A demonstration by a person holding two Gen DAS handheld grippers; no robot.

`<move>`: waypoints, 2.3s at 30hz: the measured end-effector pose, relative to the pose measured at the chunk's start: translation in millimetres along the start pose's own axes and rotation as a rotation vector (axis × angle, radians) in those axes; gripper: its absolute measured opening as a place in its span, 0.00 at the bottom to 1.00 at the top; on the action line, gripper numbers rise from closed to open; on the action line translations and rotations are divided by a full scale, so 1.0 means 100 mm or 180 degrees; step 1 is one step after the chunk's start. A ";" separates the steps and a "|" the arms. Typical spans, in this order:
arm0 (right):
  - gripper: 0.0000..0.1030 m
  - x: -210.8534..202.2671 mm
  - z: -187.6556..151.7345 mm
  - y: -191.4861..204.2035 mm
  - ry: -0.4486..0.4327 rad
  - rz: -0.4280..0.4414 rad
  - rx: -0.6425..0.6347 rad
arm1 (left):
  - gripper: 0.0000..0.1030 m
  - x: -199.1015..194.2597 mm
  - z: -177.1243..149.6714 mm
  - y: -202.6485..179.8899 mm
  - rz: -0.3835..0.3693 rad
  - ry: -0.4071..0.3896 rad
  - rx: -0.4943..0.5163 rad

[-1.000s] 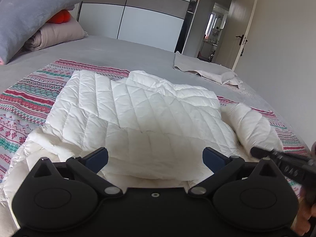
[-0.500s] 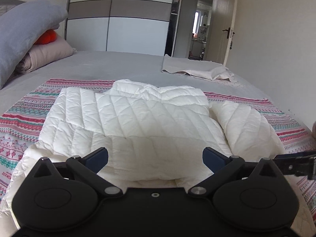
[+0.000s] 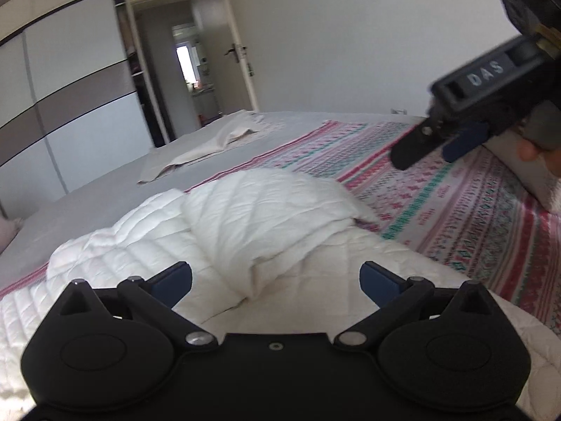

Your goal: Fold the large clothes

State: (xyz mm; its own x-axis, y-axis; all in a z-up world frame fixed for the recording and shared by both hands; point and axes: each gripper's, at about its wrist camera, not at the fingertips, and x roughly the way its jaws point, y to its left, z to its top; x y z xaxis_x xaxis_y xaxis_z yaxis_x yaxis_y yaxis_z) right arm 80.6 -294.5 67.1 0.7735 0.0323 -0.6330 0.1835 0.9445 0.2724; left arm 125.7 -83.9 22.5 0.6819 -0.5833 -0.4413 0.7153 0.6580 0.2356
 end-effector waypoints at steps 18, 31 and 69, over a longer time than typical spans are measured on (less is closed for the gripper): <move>0.97 0.08 -0.06 -0.90 0.0224 0.0021 0.1423 | 0.56 1.15 0.54 -0.59 0.0012 0.0368 0.0916; 0.97 0.16 -0.08 -0.93 0.0278 0.0028 0.1584 | 0.11 0.73 0.89 0.12 0.0056 -0.0074 -0.0713; 0.97 0.85 -0.11 -0.01 0.0579 -0.0013 0.1086 | 0.66 -0.46 -1.08 2.43 0.0884 -0.0354 -0.3703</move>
State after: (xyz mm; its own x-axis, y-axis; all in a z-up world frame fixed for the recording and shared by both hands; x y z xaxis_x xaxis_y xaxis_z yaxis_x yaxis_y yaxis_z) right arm 139.7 -289.5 5.1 0.6578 0.1152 -0.7444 0.4012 0.7828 0.4757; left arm 251.6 154.6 6.3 0.8414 -0.3537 -0.4087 0.0142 0.7704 -0.6375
